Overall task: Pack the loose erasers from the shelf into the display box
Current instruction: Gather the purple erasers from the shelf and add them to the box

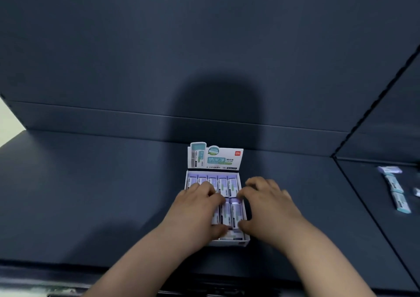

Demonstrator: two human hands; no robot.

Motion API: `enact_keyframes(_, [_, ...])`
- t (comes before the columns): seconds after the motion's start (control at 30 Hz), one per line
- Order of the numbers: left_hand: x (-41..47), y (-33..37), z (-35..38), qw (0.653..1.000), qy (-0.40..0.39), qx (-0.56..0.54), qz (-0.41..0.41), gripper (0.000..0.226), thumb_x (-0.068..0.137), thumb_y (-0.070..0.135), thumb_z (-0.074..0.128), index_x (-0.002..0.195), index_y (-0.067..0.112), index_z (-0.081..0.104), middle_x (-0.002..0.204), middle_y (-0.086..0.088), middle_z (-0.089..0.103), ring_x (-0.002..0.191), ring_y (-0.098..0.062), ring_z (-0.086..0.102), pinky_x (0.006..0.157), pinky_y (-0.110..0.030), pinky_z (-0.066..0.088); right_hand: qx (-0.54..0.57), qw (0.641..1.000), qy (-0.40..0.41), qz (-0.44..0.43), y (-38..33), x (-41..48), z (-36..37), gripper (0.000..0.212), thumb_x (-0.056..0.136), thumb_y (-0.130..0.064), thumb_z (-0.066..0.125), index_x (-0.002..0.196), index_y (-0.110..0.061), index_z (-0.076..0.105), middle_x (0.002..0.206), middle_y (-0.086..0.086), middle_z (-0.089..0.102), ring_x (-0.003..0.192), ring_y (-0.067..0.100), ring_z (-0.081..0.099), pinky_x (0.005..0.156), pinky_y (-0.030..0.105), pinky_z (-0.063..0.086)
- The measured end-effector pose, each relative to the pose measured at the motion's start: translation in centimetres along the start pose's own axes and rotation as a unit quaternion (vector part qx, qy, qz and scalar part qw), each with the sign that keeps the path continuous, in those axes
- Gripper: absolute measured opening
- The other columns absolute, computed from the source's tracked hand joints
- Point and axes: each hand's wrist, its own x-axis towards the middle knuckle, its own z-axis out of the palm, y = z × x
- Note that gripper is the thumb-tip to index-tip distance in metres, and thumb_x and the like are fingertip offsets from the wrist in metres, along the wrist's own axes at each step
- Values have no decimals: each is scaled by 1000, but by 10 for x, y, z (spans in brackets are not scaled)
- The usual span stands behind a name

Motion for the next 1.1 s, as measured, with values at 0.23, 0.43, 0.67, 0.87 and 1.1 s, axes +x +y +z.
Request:
enact_keyframes(0.23, [-3, 1, 3, 1000, 21, -2, 1, 56, 80, 55, 54, 131, 34, 43, 120, 9, 40, 115, -12, 38, 94, -29, 32, -29, 999, -11, -17, -8, 0, -1, 48, 83, -42, 55, 128, -26, 48, 136, -8, 31, 126, 17, 29, 101, 34, 30])
enact_keyframes(0.43, [-4, -1, 0, 1000, 5, -5, 17, 54, 83, 55, 52, 133, 35, 43, 119, 10, 40, 115, -12, 36, 95, -28, 31, -43, 998, -44, -27, -2, -8, 6, 60, 86, -49, 51, 139, -29, 33, 149, -12, 12, 134, 18, 17, 106, 36, 25])
enact_keyframes(0.67, [1, 11, -16, 996, 61, 42, 43, 45, 87, 51, 49, 128, 32, 50, 123, 9, 52, 117, -15, 46, 96, -33, 33, 60, 996, 63, -7, 5, -16, 15, 64, 87, -55, 45, 143, -33, 24, 151, -18, 17, 137, 8, 19, 109, 27, 22])
enact_keyframes(0.87, [22, 45, 1, 984, 119, 110, 75, 49, 63, 50, 69, 104, 23, 69, 91, 4, 69, 84, -17, 66, 73, -31, 51, 82, 990, 104, 43, 47, -31, 9, 63, 88, -54, 43, 144, -29, 25, 154, -16, 12, 141, 6, 11, 114, 30, 18])
enact_keyframes(1.1, [58, 122, 17, 986, 101, 93, 94, 54, 70, 49, 67, 116, 20, 63, 101, 2, 68, 94, -19, 63, 79, -35, 49, 92, 986, 99, 99, 139, -60, 2, 65, 89, -52, 43, 144, -21, 27, 154, -9, 17, 141, 11, 12, 116, 32, 17])
